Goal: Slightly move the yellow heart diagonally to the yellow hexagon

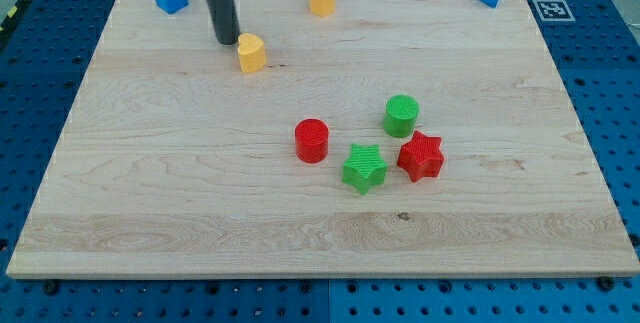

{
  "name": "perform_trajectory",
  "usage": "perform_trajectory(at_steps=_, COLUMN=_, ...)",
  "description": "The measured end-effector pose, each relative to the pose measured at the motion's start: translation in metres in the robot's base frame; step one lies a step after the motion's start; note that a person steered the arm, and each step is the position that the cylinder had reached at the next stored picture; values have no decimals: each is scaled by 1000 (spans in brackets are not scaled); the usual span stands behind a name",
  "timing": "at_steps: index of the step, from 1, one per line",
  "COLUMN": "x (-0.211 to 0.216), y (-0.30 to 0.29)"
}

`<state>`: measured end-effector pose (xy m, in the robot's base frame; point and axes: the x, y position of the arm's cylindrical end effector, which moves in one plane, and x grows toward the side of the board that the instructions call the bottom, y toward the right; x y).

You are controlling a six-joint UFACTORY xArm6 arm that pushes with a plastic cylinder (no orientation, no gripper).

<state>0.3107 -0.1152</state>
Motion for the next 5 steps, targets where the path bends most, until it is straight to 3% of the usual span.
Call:
perform_trajectory(at_steps=3, x=36, y=11)
perform_trajectory(at_steps=5, x=38, y=-8)
